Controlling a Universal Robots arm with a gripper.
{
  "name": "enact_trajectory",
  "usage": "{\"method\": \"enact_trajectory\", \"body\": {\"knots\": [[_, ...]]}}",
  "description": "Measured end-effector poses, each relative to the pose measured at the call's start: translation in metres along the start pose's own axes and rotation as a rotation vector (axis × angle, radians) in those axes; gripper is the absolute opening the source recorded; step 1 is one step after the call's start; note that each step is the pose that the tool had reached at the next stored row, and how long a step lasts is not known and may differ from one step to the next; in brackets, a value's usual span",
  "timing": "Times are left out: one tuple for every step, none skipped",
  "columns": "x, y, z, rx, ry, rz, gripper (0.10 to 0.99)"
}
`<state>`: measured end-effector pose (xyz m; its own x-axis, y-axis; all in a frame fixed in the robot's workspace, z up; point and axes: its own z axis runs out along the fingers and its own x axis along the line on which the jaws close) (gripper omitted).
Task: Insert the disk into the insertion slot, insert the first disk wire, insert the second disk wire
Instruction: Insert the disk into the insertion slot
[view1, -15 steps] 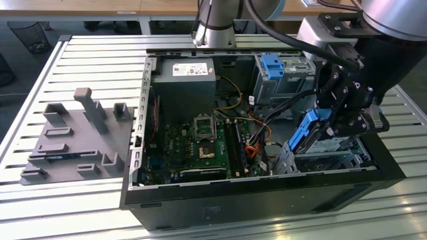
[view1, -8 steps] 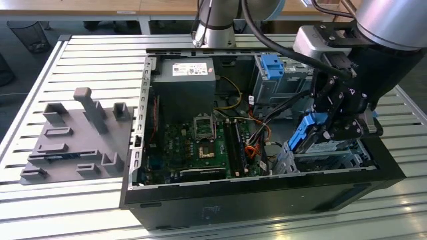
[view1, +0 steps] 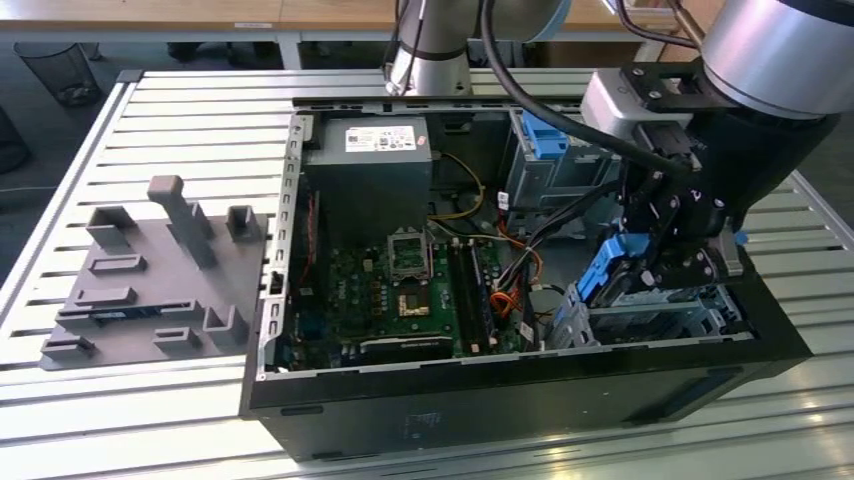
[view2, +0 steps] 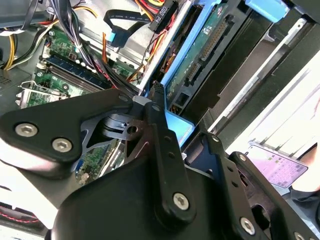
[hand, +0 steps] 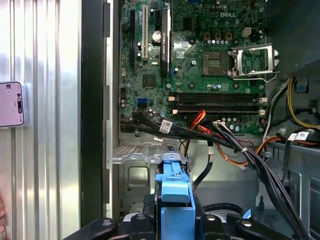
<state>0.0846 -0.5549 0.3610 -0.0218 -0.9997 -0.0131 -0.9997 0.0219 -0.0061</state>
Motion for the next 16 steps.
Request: {"method": "enact_trajectory", "body": {"knots": [[0.0000,0.0000,0.0008,0.000,0.0000,0.000,0.365],[0.0000,0.0000,0.0016,0.000,0.0000,0.000,0.365],[0.0000,0.0000,0.0024,0.000,0.0000,0.000,0.365],[0.0000,0.0000,0.0032,0.000,0.0000,0.000,0.365],[0.0001,0.0000,0.0039,0.000,-0.0001,0.000,0.365],[0.0000,0.0000,0.0047,0.000,-0.0001,0.000,0.365],[0.0001,0.0000,0.0053,0.000,0.0000,0.000,0.376],[0.0001,0.0000,0.0058,0.000,0.0000,0.000,0.376],[0.0001,0.0000,0.0060,0.000,0.0003,0.000,0.439],[0.0001,0.0000,0.0065,0.000,-0.0002,0.000,0.439],[0.0001,0.0000,0.0067,0.000,0.0001,0.000,0.439],[0.0001,0.0001,0.0071,0.000,0.0000,0.000,0.439],[0.0001,0.0000,0.0075,0.000,0.0000,0.000,0.439],[0.0001,0.0000,0.0079,0.000,-0.0001,0.000,0.439],[0.0001,0.0000,0.0083,0.000,-0.0001,0.000,0.424],[0.0001,0.0001,0.0088,0.000,-0.0001,0.000,0.361]]}}
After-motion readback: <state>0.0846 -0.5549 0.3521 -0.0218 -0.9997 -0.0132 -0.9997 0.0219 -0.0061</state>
